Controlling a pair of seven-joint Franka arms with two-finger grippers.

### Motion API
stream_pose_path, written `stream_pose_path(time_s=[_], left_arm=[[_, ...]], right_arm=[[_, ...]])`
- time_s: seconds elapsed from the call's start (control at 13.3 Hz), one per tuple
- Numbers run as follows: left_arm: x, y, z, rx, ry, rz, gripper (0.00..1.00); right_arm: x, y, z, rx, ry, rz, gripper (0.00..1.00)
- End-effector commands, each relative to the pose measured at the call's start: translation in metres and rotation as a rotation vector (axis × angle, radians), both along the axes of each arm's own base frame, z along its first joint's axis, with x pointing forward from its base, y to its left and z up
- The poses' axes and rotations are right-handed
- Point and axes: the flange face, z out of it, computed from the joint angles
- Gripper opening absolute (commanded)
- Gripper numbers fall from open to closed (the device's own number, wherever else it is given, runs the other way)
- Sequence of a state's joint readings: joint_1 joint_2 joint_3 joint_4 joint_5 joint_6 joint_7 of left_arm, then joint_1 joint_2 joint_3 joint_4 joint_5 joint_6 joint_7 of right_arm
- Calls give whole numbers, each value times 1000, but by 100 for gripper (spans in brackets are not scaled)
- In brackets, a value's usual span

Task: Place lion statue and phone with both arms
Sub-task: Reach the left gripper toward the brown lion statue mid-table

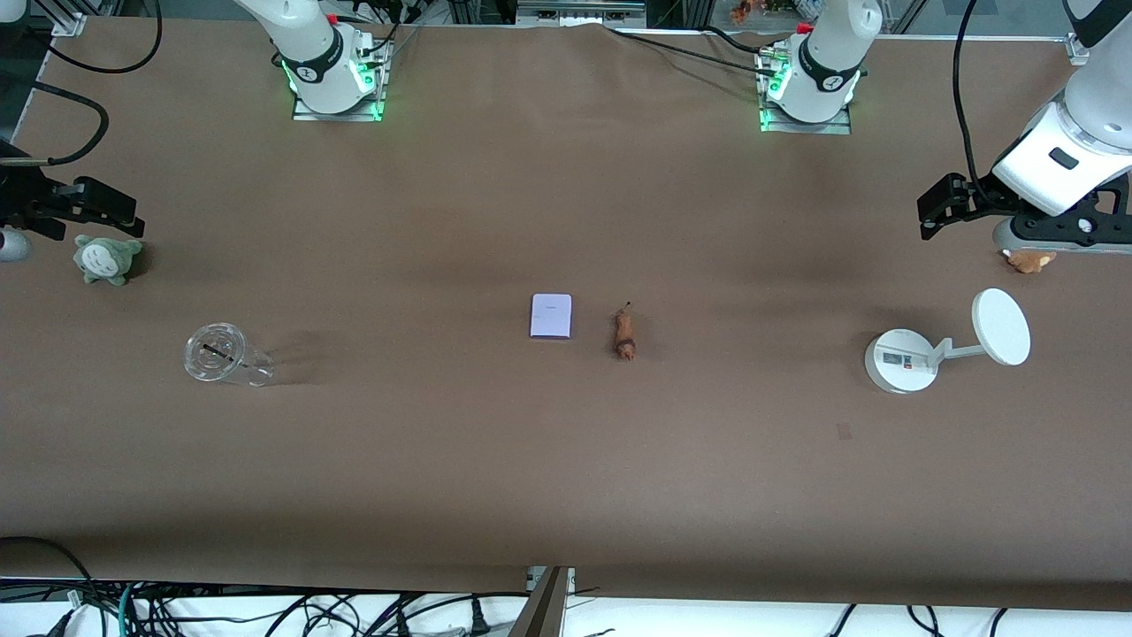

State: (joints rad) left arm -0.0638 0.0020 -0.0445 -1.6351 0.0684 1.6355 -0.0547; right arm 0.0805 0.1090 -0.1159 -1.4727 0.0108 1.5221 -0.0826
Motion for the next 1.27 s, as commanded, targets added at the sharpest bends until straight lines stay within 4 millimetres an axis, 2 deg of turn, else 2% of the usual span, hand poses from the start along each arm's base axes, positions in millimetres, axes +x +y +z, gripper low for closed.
stream_pose_path(time_s=[0.0, 1.05, 1.2], left_arm=[[-2, -1, 1, -1, 1, -12, 100], [-2, 1, 0, 1, 4, -14, 100], [1, -2, -8, 2, 20, -14, 100]], right_arm=[[-1, 0, 3, 20, 3, -10, 100], [-1, -1, 4, 19, 1, -9, 100], [-1, -1, 4, 19, 0, -9, 100]])
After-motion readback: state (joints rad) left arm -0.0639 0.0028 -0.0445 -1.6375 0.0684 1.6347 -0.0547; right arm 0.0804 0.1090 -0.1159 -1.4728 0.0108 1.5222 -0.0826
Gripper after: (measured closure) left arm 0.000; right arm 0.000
